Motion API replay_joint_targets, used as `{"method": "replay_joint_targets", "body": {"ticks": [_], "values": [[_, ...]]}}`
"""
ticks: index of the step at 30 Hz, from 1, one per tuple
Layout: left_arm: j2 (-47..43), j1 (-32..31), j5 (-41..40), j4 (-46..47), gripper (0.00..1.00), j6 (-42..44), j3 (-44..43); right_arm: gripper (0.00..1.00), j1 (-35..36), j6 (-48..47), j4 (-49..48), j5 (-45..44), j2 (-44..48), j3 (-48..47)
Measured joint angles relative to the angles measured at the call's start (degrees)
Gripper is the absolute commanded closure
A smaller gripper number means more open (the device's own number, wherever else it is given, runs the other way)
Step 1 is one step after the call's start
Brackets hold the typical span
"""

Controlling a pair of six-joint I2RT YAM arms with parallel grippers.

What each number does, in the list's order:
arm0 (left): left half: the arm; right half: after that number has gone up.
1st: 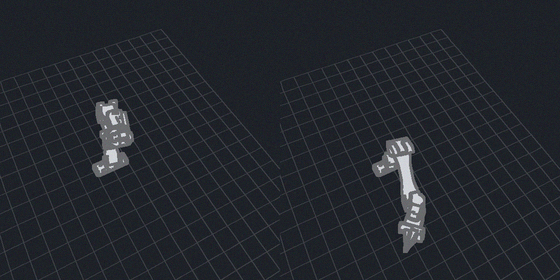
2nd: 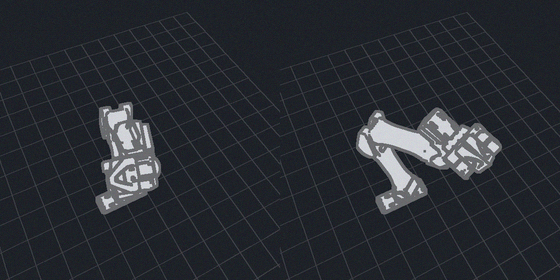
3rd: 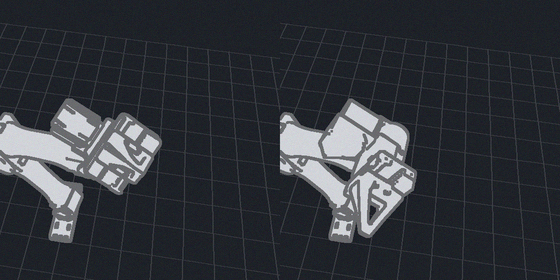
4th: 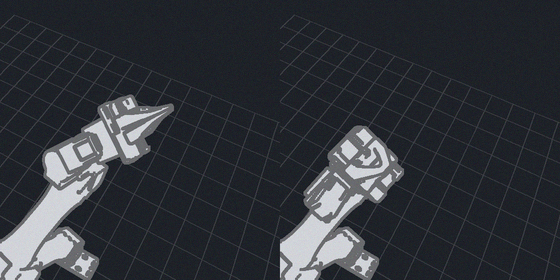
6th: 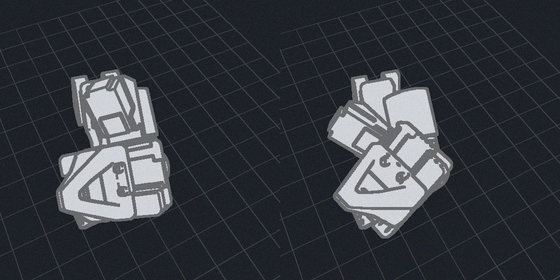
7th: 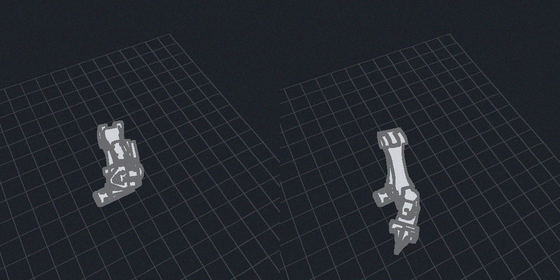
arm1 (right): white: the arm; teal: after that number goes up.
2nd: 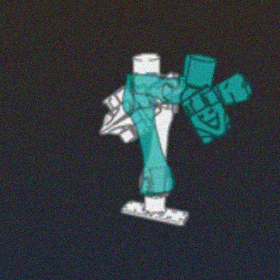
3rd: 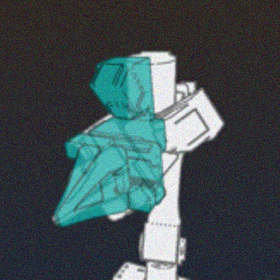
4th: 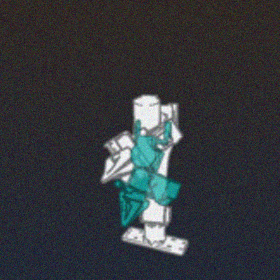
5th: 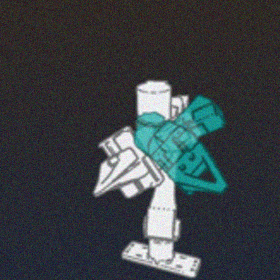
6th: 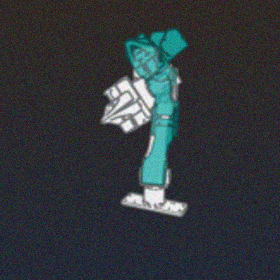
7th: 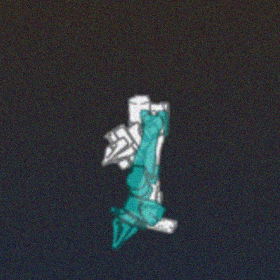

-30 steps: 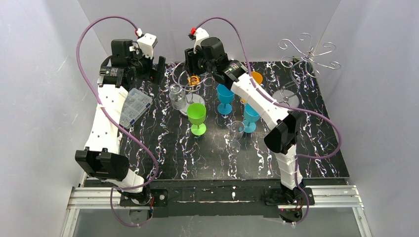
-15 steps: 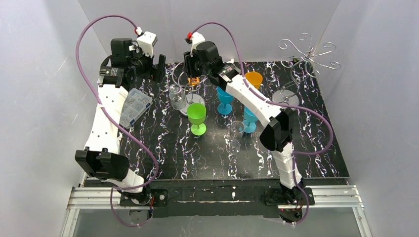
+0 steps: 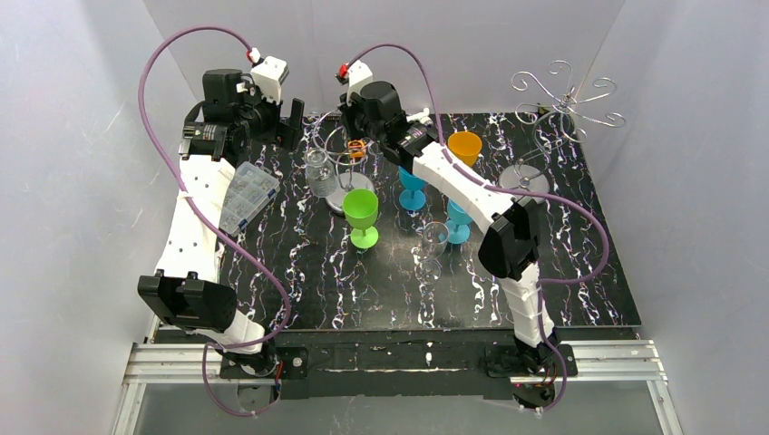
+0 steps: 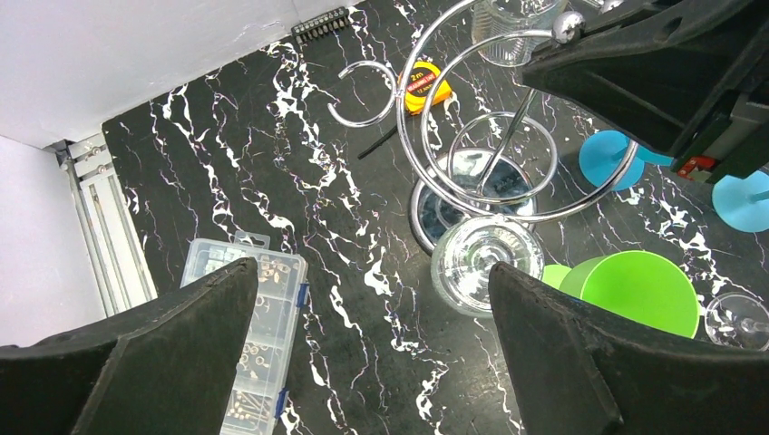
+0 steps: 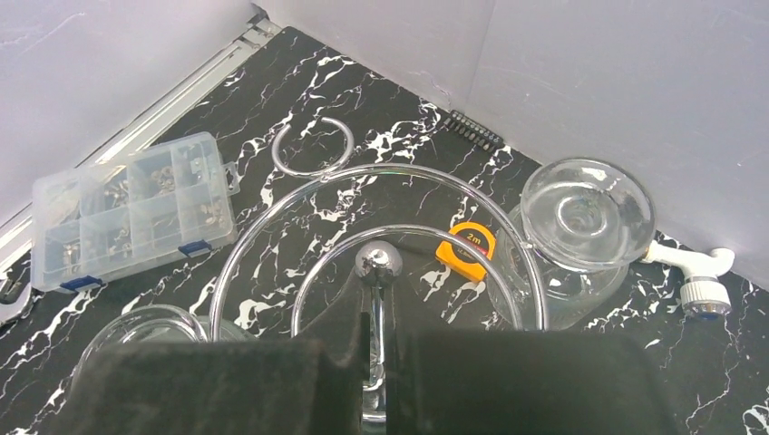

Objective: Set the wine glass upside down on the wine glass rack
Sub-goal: Adjust the wine rack at the center of the board.

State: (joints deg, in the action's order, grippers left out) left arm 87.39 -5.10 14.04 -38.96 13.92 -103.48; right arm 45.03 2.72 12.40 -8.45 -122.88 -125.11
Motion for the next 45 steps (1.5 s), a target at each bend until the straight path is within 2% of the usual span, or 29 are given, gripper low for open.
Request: {"method": "replay_joint_targets", "body": {"ticks": [17, 45], "values": [[-0.5, 0.0, 0.0, 1.3, 0.02, 0.6, 1.8, 0.99, 0.8, -3.1, -7.7, 0.3, 5.2, 10.5], [-1.1, 0.0, -0.1, 2.9, 0.02, 1.7, 3.4, 0.99, 0.9, -5.6, -15.0, 1.1, 7.2, 16.3]]}}
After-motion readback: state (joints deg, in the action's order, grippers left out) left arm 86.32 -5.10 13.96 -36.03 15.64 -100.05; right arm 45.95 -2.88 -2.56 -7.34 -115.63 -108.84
